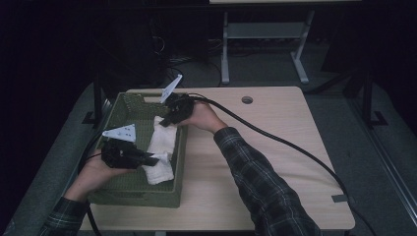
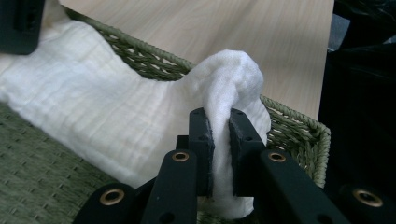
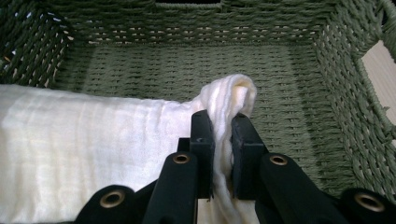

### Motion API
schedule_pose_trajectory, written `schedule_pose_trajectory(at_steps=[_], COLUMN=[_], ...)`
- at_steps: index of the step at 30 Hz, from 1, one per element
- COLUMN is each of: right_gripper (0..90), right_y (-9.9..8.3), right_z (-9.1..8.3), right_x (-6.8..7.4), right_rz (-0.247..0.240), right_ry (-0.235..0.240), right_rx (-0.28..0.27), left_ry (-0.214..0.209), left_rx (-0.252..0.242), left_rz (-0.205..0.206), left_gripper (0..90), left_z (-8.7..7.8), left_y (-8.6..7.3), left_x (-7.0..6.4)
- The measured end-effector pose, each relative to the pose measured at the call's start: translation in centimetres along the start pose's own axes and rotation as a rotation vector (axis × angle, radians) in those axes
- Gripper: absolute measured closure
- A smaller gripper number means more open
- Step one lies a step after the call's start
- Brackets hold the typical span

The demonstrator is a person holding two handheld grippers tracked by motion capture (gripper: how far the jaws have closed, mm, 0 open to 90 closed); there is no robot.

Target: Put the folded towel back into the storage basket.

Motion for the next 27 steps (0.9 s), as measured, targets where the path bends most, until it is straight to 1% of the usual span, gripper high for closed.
schedule_pose_trajectory(at_steps=[2,4,5,6,7,8,9,11,14,20,22,23,24,25,26,27], right_gripper=[81.4,81.4,81.4,81.4,81.4,81.4,81.4,81.4,81.4,81.4,81.4,81.4,80.8,79.9,78.1,73.9], right_y=[0.0,0.0,0.0,0.0,0.0,0.0,0.0,-0.1,-0.2,-0.1,-0.1,-0.1,0.0,0.0,0.0,-0.1], right_z=[0.1,0.0,0.0,0.0,0.0,0.0,0.1,0.3,0.6,0.6,0.6,0.6,0.6,0.7,0.7,0.7], right_x=[0.0,0.0,0.0,0.0,0.0,0.0,0.0,-0.1,-0.2,-1.0,-1.3,-1.3,-1.9,-2.0,-2.2,-2.5], right_rz=[-0.004,-0.003,-0.005,-0.008,-0.003,-0.003,-0.002,-0.008,0.000,0.006,0.006,0.006,0.004,0.003,0.004,0.003], right_ry=[-0.002,0.000,0.001,-0.002,0.000,0.001,-0.001,-0.001,-0.003,-0.019,-0.038,-0.038,-0.056,-0.066,-0.082,-0.093], right_rx=[0.003,0.001,-0.001,-0.001,-0.001,-0.001,0.000,0.002,0.009,0.006,0.011,0.011,0.007,0.004,0.002,-0.004], left_ry=[-0.007,-0.014,-0.009,0.000,0.002,0.001,0.005,0.006,0.009,0.008,0.003,0.003,0.001,0.002,0.000,-0.001], left_rx=[0.006,0.000,-0.009,-0.023,-0.027,-0.028,-0.027,-0.030,-0.038,-0.052,-0.055,-0.055,-0.057,-0.058,-0.055,-0.059], left_rz=[0.007,0.004,0.008,-0.003,-0.006,-0.005,0.000,-0.005,0.002,-0.002,-0.001,-0.001,-0.002,-0.001,0.001,0.001], left_gripper=[80.8,78.9,73.3,65.5,58.0,53.3,51.4,48.3,45.7,43.9,43.8,43.8,43.8,43.8,43.8,43.8], left_z=[0.2,0.3,0.4,0.4,0.4,0.4,0.4,0.6,0.6,0.7,0.7,0.7,0.8,0.8,0.8,0.9], left_y=[0.0,0.1,0.1,0.2,0.2,0.2,0.2,0.2,0.3,0.4,0.4,0.4,0.5,0.5,0.6,0.6], left_x=[0.0,-0.1,-0.1,0.1,0.1,0.1,0.2,0.2,0.2,0.2,0.2,0.2,0.2,0.2,0.1,0.1])
Point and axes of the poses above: each handheld gripper's, and its own axes: z roughly forward along the jaws, y roughly out of its top, x roughly to its left, the point moved 5 cm from there along z, roughly forward along the jaws, and after that the axes turned 5 degrees about z, right-handed, at the moved point
